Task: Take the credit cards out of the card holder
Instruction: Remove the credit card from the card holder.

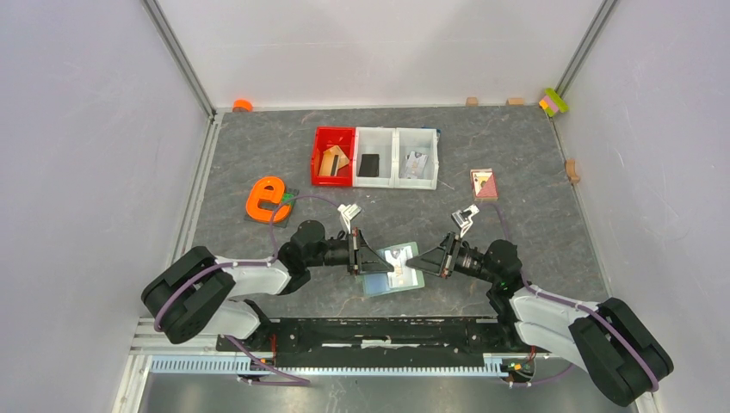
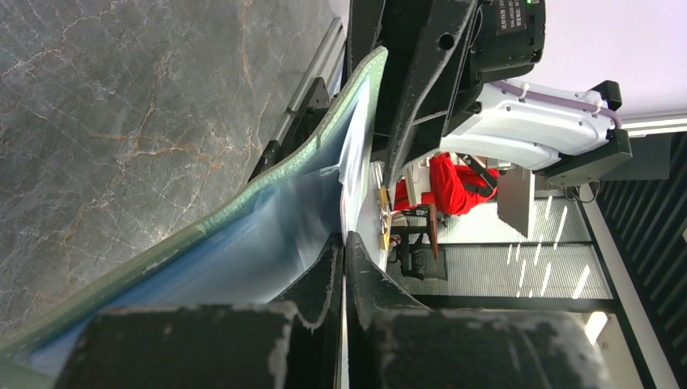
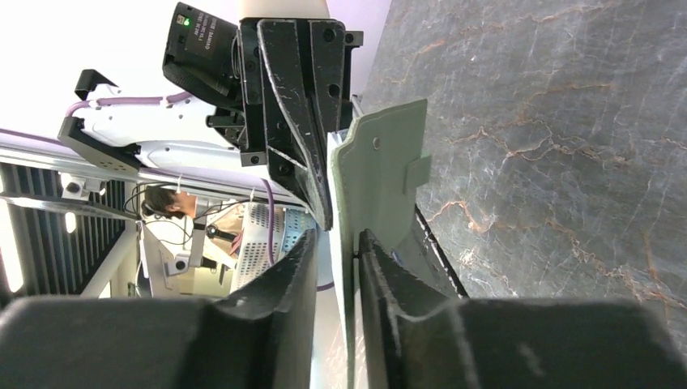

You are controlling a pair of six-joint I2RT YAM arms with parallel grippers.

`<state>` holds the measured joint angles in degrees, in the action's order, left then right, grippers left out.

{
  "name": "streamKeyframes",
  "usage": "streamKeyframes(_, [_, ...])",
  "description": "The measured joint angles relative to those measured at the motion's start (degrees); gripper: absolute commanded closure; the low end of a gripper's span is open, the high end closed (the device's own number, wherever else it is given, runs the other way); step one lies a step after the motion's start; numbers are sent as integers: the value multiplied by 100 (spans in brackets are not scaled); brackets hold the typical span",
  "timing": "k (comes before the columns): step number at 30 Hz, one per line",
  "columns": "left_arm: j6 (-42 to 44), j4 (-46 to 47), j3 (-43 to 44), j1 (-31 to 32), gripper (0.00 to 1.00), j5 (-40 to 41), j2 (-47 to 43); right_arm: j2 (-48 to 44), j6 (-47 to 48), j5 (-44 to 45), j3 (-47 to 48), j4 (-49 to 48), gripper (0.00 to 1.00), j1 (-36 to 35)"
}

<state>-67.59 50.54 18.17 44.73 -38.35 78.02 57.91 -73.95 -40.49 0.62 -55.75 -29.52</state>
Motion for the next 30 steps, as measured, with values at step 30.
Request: streamKeyframes(30, [459,-887,83,-175,98,-50,592,273,1646,540,0,1460,98,22])
